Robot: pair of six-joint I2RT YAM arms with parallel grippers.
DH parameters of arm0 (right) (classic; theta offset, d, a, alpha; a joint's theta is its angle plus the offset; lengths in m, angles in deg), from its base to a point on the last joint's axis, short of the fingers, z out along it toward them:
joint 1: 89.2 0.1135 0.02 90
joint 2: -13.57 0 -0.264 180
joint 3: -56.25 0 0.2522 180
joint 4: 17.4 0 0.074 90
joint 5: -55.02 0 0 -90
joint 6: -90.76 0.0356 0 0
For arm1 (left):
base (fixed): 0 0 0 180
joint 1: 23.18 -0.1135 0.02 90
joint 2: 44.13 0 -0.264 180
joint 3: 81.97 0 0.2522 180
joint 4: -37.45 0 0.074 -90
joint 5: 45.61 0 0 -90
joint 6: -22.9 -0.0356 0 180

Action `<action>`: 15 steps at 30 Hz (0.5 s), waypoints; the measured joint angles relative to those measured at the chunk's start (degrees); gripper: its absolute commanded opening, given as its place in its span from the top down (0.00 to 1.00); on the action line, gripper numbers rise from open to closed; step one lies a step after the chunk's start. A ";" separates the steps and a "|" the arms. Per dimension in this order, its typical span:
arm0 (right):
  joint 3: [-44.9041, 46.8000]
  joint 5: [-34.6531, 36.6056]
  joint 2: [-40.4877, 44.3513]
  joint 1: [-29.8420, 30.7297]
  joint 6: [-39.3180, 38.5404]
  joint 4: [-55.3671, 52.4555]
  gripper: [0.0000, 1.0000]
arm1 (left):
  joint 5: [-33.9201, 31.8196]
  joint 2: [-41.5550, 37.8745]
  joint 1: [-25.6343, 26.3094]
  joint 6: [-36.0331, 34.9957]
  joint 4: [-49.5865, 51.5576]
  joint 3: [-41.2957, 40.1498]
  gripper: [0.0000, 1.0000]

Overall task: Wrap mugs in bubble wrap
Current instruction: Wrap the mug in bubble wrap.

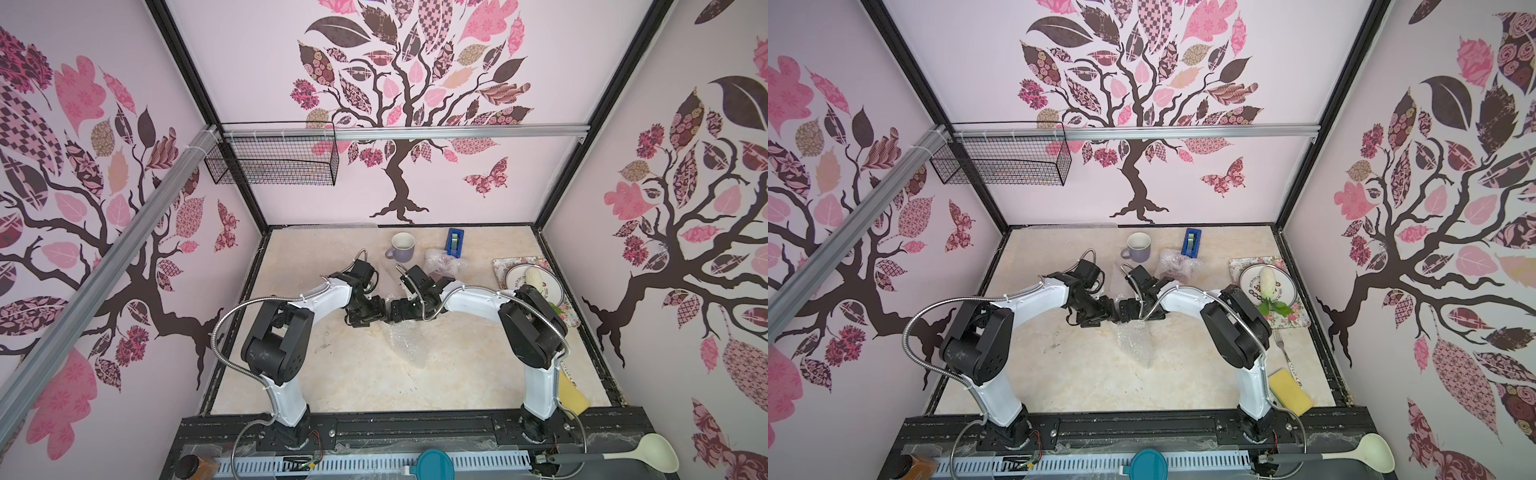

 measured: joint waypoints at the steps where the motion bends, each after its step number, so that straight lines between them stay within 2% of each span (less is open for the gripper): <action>1: 0.81 -0.33 1.09 -0.31 0.26 0.07 0.00 | -0.52 0.31 0.26 0.15 -0.02 0.37 0.31; 5: 5.66 -2.51 9.53 -3.10 0.63 -0.35 0.00 | -1.38 0.44 0.50 0.59 -0.04 0.52 0.31; 10: 10.78 -9.09 25.81 -7.80 -1.14 -0.52 0.01 | -1.16 0.76 0.50 0.87 -0.33 0.55 0.33; 15: 20.59 -17.73 38.58 -6.32 -3.43 -0.72 0.02 | -1.14 0.81 0.50 1.27 -0.48 0.55 0.33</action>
